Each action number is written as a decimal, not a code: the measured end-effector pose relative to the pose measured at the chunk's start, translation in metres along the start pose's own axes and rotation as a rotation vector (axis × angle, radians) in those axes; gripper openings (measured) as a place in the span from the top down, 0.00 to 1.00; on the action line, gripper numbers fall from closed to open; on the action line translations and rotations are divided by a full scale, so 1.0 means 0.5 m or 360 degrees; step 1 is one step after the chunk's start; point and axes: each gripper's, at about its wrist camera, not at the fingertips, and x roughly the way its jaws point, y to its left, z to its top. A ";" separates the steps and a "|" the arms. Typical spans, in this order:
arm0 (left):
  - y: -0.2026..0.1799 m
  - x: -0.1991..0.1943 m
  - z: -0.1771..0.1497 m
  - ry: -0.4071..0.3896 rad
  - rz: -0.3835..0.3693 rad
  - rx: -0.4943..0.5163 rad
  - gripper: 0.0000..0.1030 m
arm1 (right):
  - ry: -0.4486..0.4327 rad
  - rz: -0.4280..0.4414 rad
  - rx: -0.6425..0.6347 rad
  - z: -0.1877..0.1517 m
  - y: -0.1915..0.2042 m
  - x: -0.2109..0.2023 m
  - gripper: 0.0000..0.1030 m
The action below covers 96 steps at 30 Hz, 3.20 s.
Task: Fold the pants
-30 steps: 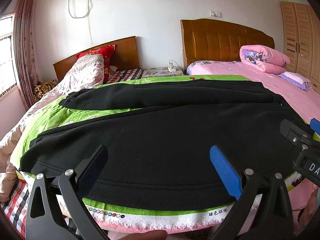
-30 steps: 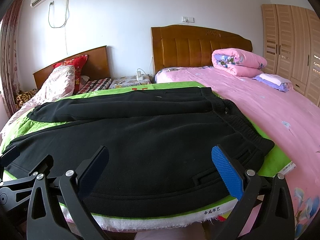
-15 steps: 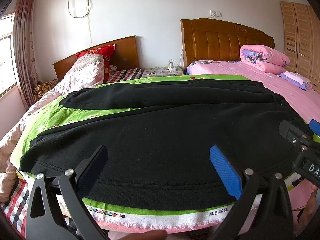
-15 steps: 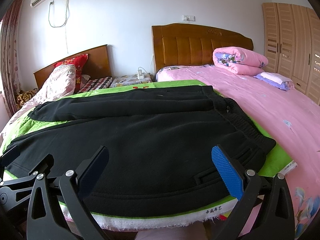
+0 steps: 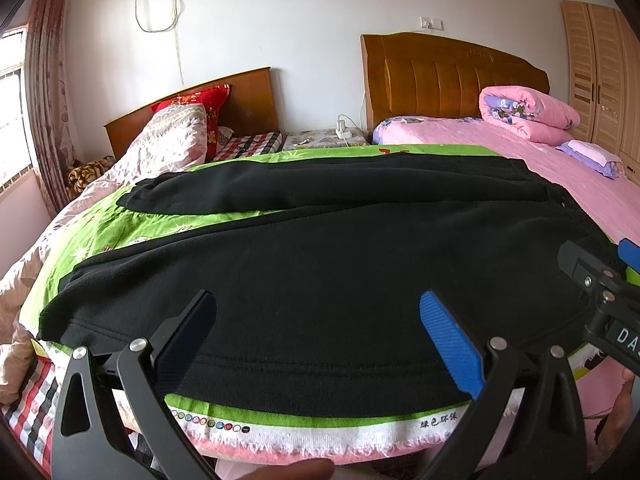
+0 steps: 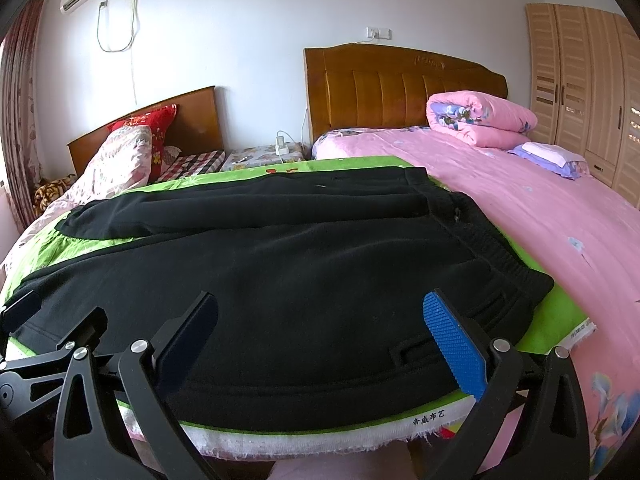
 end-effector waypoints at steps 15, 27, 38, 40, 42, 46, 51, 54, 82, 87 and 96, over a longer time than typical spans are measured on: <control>0.115 0.121 0.278 0.0125 -0.0213 0.0071 0.01 | 0.0312 0.0410 -0.0391 0.349 -0.046 0.310 0.04; 0.195 0.585 0.403 0.0944 -0.0905 -0.0897 0.02 | 0.0760 0.0831 -0.0815 0.415 0.093 0.759 0.04; 0.107 0.707 0.429 0.1121 -0.1085 -0.1192 0.02 | 0.0752 0.0943 -0.1037 0.395 0.133 0.751 0.76; 0.097 0.717 0.425 0.1140 -0.1084 -0.1240 0.02 | 0.0581 0.0891 -0.1151 0.378 0.135 0.662 0.80; 0.085 0.728 0.422 0.1161 -0.1078 -0.1275 0.02 | 0.0345 0.0736 -0.1225 0.361 0.136 0.567 0.80; 0.075 0.718 0.417 0.1143 -0.1046 -0.1249 0.14 | -0.0095 0.0460 -0.1363 0.286 0.156 0.380 0.81; 0.108 0.544 0.418 0.0705 -0.0948 -0.0925 0.84 | -0.0269 0.0226 -0.1322 0.176 0.157 0.265 0.80; 0.107 0.343 0.379 0.0278 -0.0898 -0.0613 0.86 | -0.0258 0.0246 -0.1241 0.141 0.146 0.206 0.80; 0.251 0.191 0.026 0.0242 -0.1121 -0.0846 0.15 | 0.0206 0.0242 0.0868 0.088 -0.476 0.222 0.24; 0.262 0.171 0.011 0.0239 -0.1079 -0.0885 0.12 | 0.0274 0.0382 0.0914 0.087 -0.491 0.262 0.60; 0.301 0.158 -0.002 0.0250 -0.0997 -0.0981 0.07 | 0.0212 0.0540 0.0998 0.076 -0.502 0.221 0.81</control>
